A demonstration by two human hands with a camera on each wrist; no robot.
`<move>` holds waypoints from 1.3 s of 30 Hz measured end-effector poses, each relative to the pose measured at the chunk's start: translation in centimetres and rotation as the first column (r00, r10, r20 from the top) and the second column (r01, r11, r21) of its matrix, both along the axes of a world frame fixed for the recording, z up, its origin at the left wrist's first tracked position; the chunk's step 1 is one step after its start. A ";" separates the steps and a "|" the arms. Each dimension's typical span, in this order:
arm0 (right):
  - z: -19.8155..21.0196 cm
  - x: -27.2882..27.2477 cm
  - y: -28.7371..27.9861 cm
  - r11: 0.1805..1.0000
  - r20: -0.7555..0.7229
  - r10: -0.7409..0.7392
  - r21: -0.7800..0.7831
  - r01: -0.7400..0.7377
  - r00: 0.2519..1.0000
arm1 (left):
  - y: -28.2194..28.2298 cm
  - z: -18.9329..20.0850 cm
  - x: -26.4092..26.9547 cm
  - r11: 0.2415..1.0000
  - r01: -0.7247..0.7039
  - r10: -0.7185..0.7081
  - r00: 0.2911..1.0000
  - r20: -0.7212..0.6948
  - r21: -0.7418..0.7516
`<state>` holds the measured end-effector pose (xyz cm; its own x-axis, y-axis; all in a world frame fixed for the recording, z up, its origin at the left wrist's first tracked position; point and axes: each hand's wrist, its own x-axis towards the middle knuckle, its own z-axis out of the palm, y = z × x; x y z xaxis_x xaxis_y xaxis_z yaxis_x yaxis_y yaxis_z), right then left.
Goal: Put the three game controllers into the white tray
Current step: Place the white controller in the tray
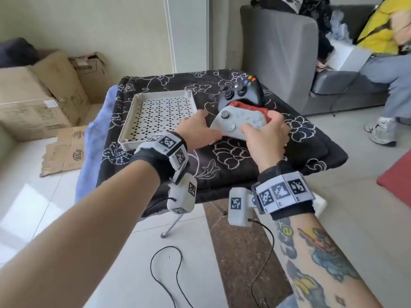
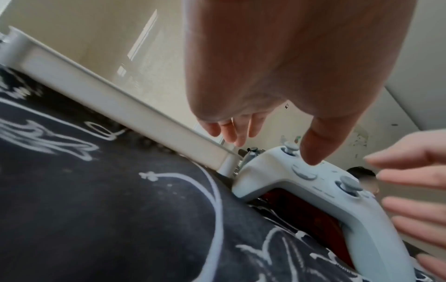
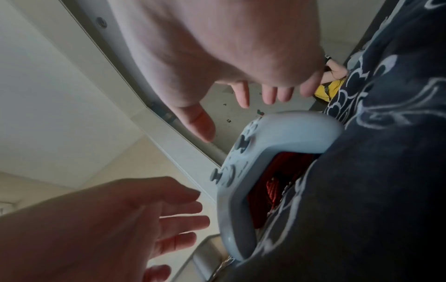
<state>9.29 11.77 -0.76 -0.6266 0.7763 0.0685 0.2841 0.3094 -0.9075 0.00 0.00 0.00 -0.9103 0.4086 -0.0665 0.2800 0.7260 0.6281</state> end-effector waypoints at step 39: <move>4.2 -10.6 -8.6 0.818 0.129 0.573 -0.021 -0.575 0.809 | -11.4 4.5 -9.8 0.977 -0.080 0.038 0.978 -0.205 -0.199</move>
